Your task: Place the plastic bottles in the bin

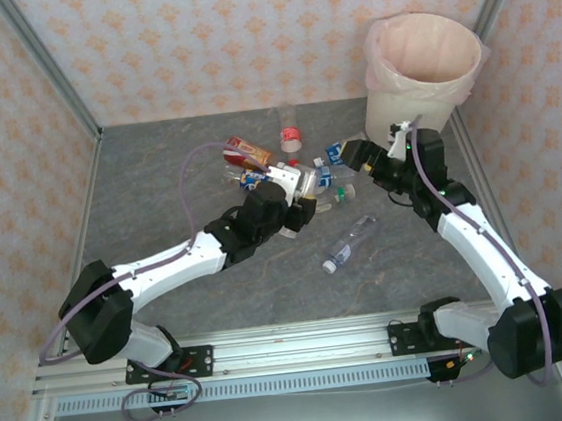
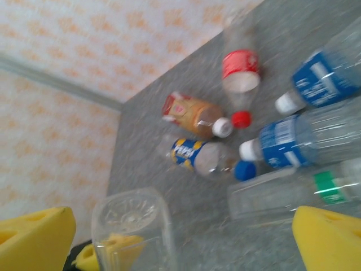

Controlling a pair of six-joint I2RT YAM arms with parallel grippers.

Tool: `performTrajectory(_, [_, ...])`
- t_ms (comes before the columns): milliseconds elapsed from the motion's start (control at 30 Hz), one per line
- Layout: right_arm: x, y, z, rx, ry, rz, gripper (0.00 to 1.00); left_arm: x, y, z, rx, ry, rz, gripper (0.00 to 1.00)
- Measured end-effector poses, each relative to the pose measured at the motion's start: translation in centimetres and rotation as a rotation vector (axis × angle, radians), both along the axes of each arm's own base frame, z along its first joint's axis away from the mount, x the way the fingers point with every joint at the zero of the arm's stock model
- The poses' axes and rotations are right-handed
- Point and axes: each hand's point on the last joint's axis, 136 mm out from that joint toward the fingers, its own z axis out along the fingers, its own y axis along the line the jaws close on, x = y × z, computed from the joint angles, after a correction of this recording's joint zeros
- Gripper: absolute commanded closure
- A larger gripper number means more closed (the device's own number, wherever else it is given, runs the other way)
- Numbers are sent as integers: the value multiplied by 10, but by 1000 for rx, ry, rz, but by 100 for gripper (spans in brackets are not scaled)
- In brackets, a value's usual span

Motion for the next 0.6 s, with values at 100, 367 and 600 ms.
performTrajectory(100, [-7, 21, 14, 26, -23, 88, 1, -4, -6, 7, 17, -29, -64, 58])
performTrajectory(367, [-19, 43, 39, 87, -92, 214, 1, -9, -22, 43, 24, -112, -186, 58])
performTrajectory(600, [-23, 48, 33, 68, -77, 242, 0, -12, -25, 57, 8, -139, -218, 56])
